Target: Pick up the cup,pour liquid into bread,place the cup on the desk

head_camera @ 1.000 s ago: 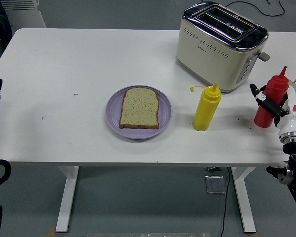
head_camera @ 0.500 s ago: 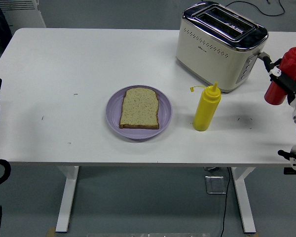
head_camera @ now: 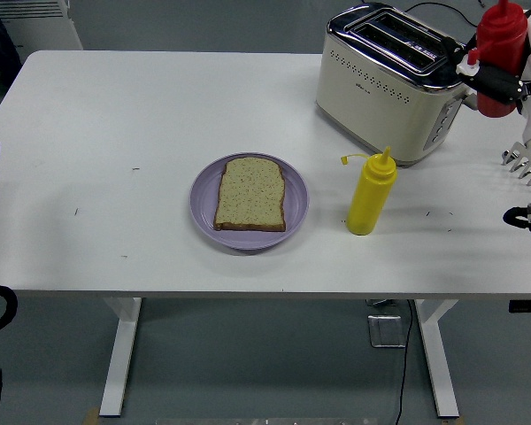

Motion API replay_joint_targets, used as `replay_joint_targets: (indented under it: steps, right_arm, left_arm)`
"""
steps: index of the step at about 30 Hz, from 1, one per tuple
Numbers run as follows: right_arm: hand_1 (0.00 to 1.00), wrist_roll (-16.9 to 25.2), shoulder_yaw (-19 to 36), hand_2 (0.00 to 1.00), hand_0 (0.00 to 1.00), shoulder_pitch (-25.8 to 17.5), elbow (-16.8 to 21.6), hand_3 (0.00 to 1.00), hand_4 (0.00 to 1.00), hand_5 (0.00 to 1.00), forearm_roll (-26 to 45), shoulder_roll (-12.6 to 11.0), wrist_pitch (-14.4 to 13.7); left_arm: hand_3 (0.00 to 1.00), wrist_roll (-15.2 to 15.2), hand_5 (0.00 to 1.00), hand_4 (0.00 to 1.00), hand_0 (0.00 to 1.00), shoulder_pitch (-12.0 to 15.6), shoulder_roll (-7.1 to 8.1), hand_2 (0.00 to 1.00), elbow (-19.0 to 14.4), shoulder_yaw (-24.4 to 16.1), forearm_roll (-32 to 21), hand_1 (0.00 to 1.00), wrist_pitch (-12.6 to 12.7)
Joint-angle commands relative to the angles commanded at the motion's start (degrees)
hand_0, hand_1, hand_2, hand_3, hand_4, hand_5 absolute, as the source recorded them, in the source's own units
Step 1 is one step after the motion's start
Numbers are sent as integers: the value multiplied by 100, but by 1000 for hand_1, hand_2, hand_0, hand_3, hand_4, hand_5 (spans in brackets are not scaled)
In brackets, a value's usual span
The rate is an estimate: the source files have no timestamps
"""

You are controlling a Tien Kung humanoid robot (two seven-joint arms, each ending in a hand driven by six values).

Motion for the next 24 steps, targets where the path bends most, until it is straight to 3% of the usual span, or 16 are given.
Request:
replay_joint_targets:
  steps: [12,24]
  right_arm:
    - [2,-724,-1198,104,22,1160,-253,184,806,313,-2536,307,-248]
    - [2,-1119,-2033,108,28,1877,-848,183,804,314,-4589,855,-63]
  left_arm:
    - [692,0,998,569,793,27,0,759,4,-12,-2,765,4]
    - [692,-5,998,570,792,17,0,759,10,5,-3,764,-6]
